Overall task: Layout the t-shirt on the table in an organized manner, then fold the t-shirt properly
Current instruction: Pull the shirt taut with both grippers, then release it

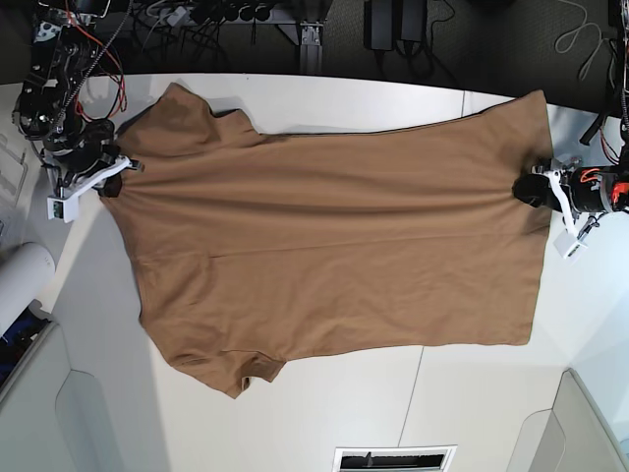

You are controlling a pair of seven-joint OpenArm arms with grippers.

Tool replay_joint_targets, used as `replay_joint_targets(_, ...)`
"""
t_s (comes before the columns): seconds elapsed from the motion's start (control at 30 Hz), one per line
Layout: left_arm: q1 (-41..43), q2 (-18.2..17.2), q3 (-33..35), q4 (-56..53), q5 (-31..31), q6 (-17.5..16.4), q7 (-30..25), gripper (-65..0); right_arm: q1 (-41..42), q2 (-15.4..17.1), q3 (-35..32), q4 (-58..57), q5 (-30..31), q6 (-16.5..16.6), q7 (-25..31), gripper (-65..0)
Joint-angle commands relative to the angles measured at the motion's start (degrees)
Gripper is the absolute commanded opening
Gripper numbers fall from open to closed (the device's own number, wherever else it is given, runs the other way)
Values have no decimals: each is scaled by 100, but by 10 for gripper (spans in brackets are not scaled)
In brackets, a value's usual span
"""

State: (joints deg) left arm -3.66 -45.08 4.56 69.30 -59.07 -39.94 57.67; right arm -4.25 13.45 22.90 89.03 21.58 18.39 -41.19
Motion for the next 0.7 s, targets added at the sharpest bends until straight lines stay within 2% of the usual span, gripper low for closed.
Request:
replay_joint_targets(0.0, -92, -195, -50, 111, -50, -6, -37, -501, 55, 79, 57, 177, 109, -13, 90, -650)
replay_joint_targets(0.3, -94, -229, -50, 168, -155, -6, -55, -501, 59, 79, 63, 789, 201, -11, 44, -650)
replay_joint_targets(0.5, -168, -238, -50, 168, 109, -6, -579, -501, 111, 66, 61, 767, 199, -11, 549, -650)
replay_joint_targets(0.67, -560, -232, -50, 155, 127, -6, -702, -501, 413, 68, 61, 376, 90, 37, 662, -650)
